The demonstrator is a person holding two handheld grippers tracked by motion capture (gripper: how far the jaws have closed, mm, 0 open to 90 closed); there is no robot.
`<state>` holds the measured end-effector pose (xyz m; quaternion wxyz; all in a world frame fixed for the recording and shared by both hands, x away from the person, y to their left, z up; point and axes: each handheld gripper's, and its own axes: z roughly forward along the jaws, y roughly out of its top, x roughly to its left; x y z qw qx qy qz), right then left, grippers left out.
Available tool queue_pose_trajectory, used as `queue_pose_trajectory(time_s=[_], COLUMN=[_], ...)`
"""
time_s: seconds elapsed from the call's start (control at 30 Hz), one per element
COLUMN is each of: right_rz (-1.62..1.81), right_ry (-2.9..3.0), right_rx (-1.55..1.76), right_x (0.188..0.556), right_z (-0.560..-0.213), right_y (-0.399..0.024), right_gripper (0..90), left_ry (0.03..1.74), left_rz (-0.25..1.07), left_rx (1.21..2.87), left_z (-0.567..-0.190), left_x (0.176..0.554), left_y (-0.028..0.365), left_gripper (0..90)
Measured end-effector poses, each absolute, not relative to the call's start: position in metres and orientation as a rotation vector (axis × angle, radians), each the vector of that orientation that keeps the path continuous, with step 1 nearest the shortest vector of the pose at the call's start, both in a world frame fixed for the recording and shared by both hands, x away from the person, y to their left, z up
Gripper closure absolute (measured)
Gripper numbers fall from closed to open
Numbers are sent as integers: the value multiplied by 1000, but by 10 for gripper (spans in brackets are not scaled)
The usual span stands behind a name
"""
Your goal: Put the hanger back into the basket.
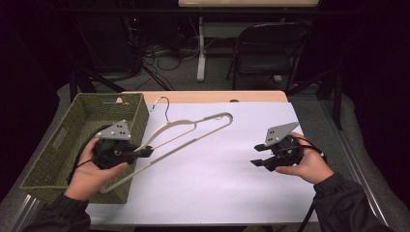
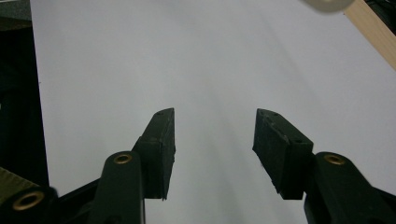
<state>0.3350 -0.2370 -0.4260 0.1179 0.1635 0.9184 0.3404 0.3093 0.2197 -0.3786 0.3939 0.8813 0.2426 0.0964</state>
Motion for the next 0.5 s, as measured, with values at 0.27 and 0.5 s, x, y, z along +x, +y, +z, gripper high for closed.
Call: queue_pose_trajectory(time_s=[0.27, 0.5], right_rz=[1004, 1010], right_ry=[2680, 2680], right_rx=[512, 534], right_x=[335, 335], right_z=[-432, -441], right_y=[-242, -243], right_gripper=[486, 486], left_ry=[674, 756], left_rz=[314, 357], left_rx=[2194, 2167], left_z=[-364, -365], left_x=[315, 323], left_y=[256, 293], left_gripper=[868, 868])
